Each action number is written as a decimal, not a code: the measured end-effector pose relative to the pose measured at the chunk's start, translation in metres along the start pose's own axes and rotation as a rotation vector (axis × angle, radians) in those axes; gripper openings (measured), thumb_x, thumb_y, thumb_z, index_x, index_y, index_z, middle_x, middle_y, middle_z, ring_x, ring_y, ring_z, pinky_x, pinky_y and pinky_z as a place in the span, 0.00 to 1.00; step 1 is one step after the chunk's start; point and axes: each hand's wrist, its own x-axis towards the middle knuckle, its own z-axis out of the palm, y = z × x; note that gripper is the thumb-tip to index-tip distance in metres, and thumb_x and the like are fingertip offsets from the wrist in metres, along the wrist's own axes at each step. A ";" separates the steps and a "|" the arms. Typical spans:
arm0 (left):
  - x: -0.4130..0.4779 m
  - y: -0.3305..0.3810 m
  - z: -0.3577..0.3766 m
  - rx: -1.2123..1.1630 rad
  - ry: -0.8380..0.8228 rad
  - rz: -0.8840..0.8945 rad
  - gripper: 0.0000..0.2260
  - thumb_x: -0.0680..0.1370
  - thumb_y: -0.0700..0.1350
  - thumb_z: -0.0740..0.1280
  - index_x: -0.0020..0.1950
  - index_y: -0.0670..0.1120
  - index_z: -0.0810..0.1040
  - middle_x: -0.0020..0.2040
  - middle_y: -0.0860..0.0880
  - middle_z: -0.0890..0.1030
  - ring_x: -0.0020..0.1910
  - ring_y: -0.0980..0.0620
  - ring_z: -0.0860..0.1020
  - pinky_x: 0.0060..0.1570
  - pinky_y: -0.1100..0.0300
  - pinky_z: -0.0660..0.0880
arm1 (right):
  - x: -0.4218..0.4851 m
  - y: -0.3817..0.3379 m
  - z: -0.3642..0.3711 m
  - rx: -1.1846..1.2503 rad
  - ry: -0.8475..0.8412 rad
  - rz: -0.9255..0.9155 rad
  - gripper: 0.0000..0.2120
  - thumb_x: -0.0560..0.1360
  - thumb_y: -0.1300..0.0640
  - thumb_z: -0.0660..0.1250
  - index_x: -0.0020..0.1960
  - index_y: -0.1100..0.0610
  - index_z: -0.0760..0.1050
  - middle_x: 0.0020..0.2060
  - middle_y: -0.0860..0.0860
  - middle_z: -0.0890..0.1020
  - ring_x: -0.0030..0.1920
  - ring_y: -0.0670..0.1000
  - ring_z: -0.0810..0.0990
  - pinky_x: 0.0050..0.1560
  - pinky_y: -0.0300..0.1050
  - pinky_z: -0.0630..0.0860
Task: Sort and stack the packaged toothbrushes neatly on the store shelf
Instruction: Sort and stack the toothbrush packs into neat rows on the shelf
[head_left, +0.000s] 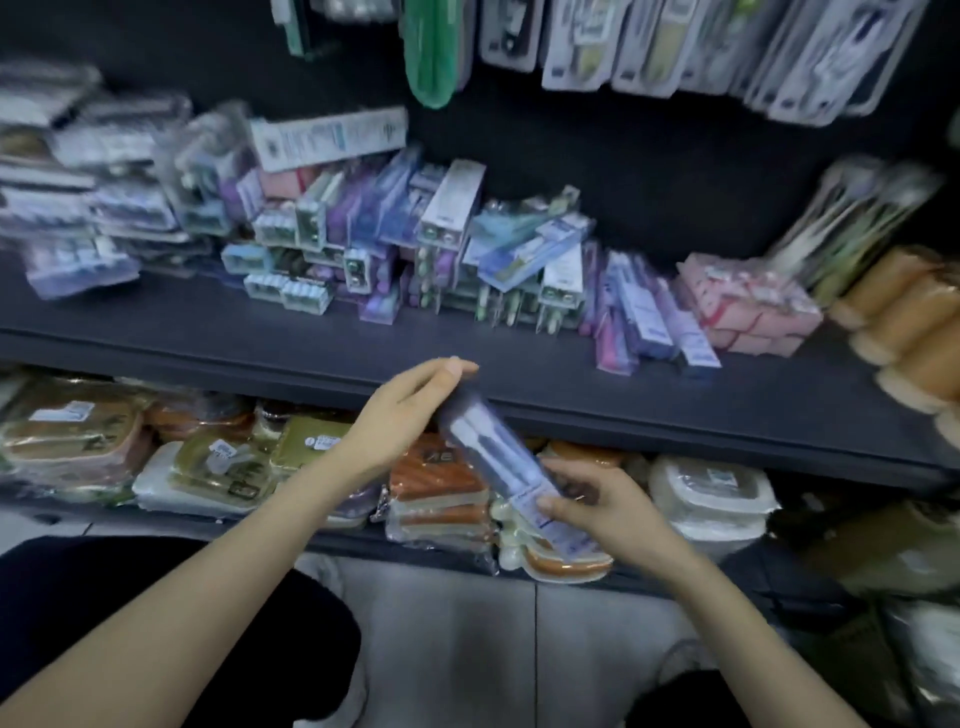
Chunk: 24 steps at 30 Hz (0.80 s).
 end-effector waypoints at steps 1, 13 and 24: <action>-0.001 0.011 0.004 -0.080 -0.015 -0.013 0.14 0.74 0.60 0.59 0.53 0.59 0.79 0.57 0.62 0.80 0.61 0.65 0.74 0.60 0.71 0.67 | 0.000 -0.012 -0.007 0.103 0.056 -0.021 0.16 0.73 0.64 0.71 0.55 0.45 0.77 0.46 0.45 0.85 0.45 0.41 0.81 0.50 0.38 0.78; 0.076 0.065 0.089 -0.527 -0.082 -0.120 0.24 0.68 0.49 0.72 0.62 0.42 0.77 0.51 0.46 0.84 0.50 0.48 0.82 0.55 0.54 0.76 | 0.033 -0.052 -0.061 0.413 0.286 0.032 0.10 0.78 0.54 0.64 0.49 0.57 0.82 0.45 0.54 0.86 0.48 0.51 0.83 0.51 0.44 0.78; 0.144 0.064 0.113 -0.100 0.175 -0.175 0.19 0.74 0.58 0.69 0.60 0.55 0.67 0.47 0.60 0.72 0.44 0.65 0.71 0.40 0.67 0.67 | 0.101 -0.027 -0.123 -0.837 0.650 0.208 0.28 0.75 0.36 0.63 0.68 0.51 0.69 0.60 0.52 0.73 0.58 0.53 0.74 0.50 0.45 0.73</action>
